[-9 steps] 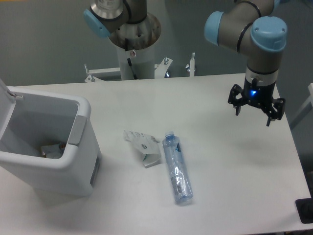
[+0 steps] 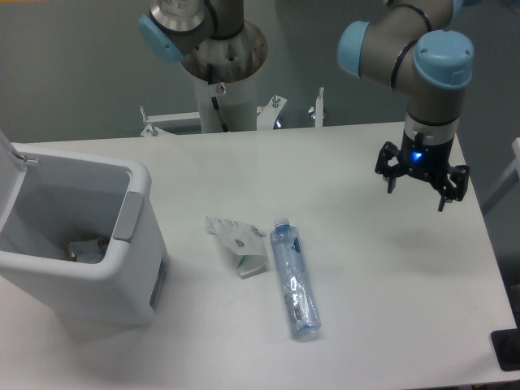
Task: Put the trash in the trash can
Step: 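Move the gripper from its start pose toward the white wrapper, then lower the open gripper onto the crumpled white wrapper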
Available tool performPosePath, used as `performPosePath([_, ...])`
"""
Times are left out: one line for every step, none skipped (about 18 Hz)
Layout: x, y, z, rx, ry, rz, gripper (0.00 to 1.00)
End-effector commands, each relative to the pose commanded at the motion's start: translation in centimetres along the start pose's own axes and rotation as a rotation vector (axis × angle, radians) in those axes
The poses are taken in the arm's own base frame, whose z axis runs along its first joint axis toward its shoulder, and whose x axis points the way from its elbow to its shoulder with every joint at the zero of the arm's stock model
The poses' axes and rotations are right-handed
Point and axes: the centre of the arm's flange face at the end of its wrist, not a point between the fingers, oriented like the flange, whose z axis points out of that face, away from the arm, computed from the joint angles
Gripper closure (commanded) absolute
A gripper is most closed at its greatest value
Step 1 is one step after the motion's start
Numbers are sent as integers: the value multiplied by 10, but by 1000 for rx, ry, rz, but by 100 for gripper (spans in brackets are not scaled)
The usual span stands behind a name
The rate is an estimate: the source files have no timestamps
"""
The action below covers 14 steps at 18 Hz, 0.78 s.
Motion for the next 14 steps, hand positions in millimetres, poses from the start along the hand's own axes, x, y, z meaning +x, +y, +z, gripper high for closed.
performPosePath([4, 6, 5, 31, 8, -14, 0])
performPosePath([12, 7, 9, 59, 22, -26, 0])
performPosePath([17, 5, 11, 79, 36, -35, 0])
performPosePath([22, -1, 9, 89, 41, -41, 0])
performPosePath([28, -6, 0, 94, 35, -51, 0])
performPosePath([35, -15, -4, 99, 36, -61, 0])
performPosePath([45, -34, -3, 106, 46, -57, 0])
performPosePath([57, -51, -1, 109, 59, -47, 0])
performPosePath([67, -65, 0, 110, 68, -36, 0])
performPosePath([80, -79, 5, 109, 84, -27, 0])
performPosePath([95, -95, 9, 108, 101, -18, 0])
performPosePath([109, -105, 12, 106, 105, -8, 0])
performPosePath([121, -112, 15, 99, 112, 11, 0])
performPosePath([132, -123, 17, 92, 121, 35, 0])
